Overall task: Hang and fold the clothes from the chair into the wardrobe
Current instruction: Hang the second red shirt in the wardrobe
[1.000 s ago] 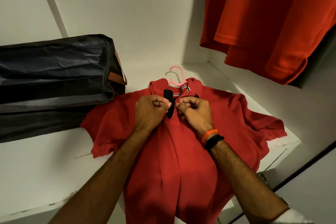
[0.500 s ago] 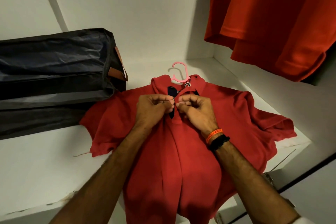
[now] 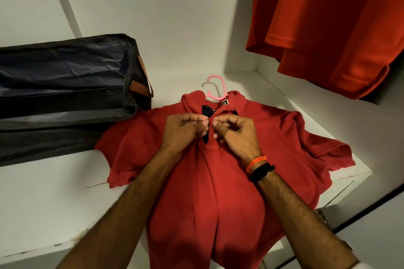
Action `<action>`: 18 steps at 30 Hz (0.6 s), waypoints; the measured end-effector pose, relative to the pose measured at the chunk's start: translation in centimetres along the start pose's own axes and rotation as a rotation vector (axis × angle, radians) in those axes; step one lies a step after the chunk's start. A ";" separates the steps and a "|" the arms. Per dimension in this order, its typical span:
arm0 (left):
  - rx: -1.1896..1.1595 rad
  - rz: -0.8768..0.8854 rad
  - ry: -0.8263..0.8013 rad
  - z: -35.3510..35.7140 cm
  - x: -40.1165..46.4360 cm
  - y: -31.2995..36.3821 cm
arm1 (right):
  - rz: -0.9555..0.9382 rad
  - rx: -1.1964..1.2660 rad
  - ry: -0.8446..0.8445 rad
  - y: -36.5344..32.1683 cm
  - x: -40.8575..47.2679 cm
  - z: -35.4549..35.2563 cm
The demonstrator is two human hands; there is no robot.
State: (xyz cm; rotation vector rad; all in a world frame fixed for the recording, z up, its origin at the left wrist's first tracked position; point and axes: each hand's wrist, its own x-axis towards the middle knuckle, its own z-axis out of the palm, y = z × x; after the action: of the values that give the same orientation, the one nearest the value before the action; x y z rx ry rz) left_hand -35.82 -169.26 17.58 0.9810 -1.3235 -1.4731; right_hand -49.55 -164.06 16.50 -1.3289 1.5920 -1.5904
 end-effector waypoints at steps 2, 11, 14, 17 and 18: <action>-0.001 -0.007 -0.007 -0.1 -0.1 0.1 | -0.017 -0.021 0.010 0.1 0.1 0.0; 0.157 0.050 -0.042 0.2 -0.1 0.1 | -0.140 -0.215 0.076 -0.3 -0.7 0.1; 0.195 0.057 0.010 0.2 -0.1 -0.1 | -0.174 -0.199 0.086 -0.4 -0.9 0.2; 0.184 0.040 0.023 0.3 0.1 -0.2 | -0.124 -0.105 0.063 -0.9 -0.9 0.1; 0.181 0.039 0.026 0.2 0.2 -0.3 | -0.085 -0.048 0.043 -1.1 -0.9 0.1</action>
State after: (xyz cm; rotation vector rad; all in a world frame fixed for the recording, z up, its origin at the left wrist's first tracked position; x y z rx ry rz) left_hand -36.13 -169.39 17.32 1.0800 -1.4681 -1.3239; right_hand -48.79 -163.14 17.27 -1.4133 1.6284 -1.6512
